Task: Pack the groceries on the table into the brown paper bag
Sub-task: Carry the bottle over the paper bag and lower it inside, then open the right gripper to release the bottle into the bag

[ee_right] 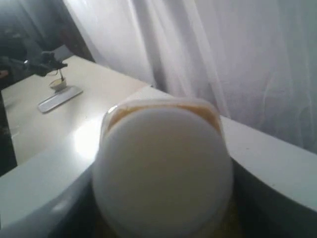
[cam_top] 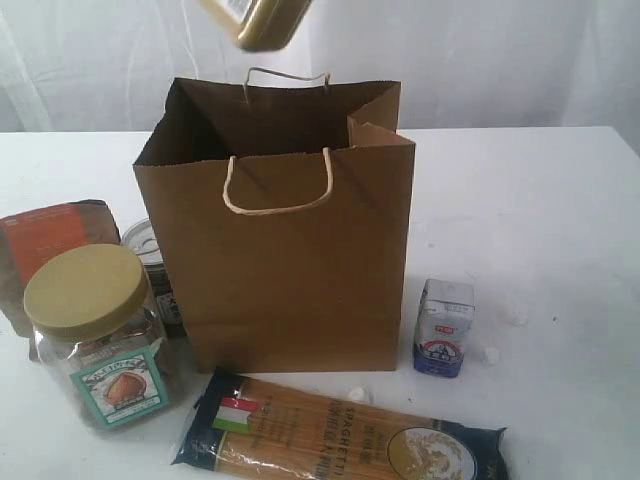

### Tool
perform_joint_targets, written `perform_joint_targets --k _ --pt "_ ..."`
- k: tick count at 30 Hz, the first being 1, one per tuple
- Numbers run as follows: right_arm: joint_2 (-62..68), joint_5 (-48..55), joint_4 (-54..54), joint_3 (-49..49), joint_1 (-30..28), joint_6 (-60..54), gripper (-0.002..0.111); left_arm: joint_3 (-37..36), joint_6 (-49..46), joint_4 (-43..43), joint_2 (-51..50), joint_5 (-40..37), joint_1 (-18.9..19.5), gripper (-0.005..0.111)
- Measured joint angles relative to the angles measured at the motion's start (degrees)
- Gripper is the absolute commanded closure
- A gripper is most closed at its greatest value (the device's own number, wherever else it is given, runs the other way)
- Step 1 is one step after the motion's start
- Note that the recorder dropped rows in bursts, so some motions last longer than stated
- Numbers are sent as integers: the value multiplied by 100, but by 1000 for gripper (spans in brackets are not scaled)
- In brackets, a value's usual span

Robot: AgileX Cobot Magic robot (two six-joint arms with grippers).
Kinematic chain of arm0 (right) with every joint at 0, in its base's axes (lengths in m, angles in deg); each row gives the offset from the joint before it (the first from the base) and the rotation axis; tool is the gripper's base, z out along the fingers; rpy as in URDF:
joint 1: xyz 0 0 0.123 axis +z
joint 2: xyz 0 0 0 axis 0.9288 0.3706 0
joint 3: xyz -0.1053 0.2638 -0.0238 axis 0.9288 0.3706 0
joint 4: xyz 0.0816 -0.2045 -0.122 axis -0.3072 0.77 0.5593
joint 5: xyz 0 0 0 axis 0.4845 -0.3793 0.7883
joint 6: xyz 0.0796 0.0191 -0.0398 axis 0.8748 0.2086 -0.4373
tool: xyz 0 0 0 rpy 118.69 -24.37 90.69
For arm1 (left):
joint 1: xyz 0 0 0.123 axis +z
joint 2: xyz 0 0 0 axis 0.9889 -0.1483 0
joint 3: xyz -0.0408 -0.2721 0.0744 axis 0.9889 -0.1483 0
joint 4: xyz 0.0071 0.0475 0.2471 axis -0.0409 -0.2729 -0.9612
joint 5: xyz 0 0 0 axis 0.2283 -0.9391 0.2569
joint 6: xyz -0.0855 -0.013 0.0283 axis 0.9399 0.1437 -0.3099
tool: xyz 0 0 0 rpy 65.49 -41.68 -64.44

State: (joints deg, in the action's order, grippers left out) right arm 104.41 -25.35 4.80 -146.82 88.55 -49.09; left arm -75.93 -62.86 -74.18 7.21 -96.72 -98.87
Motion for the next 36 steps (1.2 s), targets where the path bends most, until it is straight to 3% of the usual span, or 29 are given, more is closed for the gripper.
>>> perform_joint_targets --k 12,21,25,32,36 --pt "611 88 111 0 322 -141 108 0 0 0 0 0 0 107" --pt "709 855 1163 0 322 -141 108 0 0 0 0 0 0 107" --pt "855 903 1189 0 322 -141 95 0 0 0 0 0 0 107" --pt "979 923 1246 0 322 -153 58 0 0 0 0 0 0 107" --pt "979 917 1246 0 322 -164 53 0 0 0 0 0 0 107"
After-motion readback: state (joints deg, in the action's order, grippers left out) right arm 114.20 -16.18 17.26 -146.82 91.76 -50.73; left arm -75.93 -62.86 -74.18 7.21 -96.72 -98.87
